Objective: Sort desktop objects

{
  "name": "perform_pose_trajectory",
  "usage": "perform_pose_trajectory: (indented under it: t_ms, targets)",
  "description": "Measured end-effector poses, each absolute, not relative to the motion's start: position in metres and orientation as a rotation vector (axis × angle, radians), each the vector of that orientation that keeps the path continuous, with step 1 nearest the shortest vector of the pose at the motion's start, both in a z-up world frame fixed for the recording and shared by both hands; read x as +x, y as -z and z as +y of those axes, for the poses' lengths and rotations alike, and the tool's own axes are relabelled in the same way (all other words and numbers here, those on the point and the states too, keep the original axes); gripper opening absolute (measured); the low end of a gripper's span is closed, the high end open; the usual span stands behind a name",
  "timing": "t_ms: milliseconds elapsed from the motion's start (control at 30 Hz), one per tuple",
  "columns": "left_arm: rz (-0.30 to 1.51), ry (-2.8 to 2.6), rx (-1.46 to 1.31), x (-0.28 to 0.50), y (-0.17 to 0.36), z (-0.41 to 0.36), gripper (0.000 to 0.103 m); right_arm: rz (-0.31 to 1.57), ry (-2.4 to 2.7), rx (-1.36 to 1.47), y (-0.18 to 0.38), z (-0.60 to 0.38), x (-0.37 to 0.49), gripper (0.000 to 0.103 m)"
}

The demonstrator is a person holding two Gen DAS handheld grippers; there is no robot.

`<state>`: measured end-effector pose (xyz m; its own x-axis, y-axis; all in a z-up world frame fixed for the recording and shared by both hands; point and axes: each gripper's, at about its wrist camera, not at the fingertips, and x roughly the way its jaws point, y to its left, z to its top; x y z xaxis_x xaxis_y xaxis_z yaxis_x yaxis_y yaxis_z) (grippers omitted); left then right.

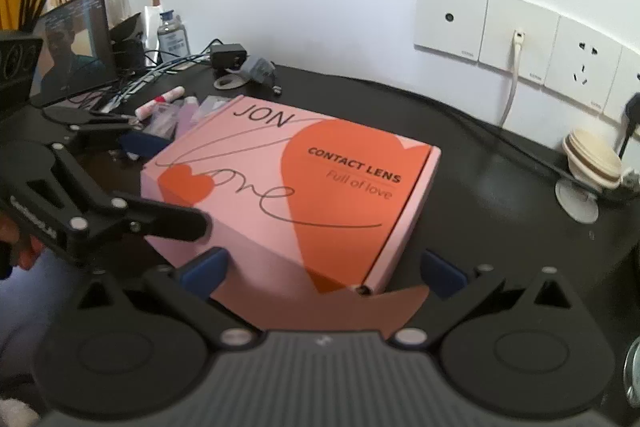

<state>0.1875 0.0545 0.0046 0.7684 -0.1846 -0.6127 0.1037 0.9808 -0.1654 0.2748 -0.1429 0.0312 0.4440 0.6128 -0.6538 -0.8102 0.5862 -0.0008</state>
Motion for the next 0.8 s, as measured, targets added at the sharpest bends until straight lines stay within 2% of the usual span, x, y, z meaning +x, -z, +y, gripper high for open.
perform_pose_trajectory:
  t_ms: [800]
  targets:
    - [0.669,0.13,-0.119,0.216,-0.004,0.058,0.103,0.623,-0.882,-0.389,-0.028,-0.119,0.287,0.102]
